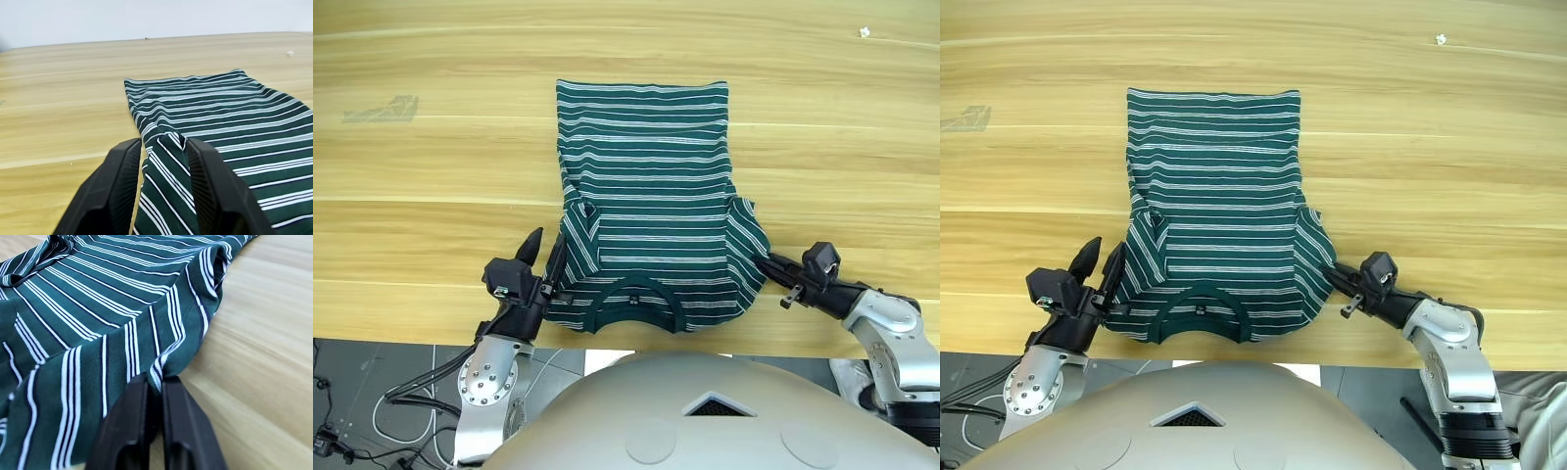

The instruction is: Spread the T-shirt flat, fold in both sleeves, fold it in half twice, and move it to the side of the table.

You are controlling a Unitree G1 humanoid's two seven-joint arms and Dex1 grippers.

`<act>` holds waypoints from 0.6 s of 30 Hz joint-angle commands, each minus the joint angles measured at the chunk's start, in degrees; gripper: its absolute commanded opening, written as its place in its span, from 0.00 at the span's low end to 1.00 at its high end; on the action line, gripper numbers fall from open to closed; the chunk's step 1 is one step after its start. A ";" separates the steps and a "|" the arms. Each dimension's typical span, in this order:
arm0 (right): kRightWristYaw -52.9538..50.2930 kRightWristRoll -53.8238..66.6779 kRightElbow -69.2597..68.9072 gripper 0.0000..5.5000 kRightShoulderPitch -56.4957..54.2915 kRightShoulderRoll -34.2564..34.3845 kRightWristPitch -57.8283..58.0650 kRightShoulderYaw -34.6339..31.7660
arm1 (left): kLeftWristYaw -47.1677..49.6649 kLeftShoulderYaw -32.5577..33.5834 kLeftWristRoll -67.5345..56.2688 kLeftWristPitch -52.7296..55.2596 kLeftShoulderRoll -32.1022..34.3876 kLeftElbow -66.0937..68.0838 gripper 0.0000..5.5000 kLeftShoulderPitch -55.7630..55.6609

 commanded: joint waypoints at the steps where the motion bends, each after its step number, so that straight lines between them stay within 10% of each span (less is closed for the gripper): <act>1: 0.45 3.01 -1.85 0.01 -2.30 0.18 0.19 -2.84 | -0.51 -0.90 0.95 -0.25 0.19 1.44 0.31 -0.68; 18: -3.98 -12.95 -12.09 0.01 -1.88 -3.57 -2.54 3.90 | -0.97 -3.64 4.58 -1.16 0.74 3.71 0.31 -1.40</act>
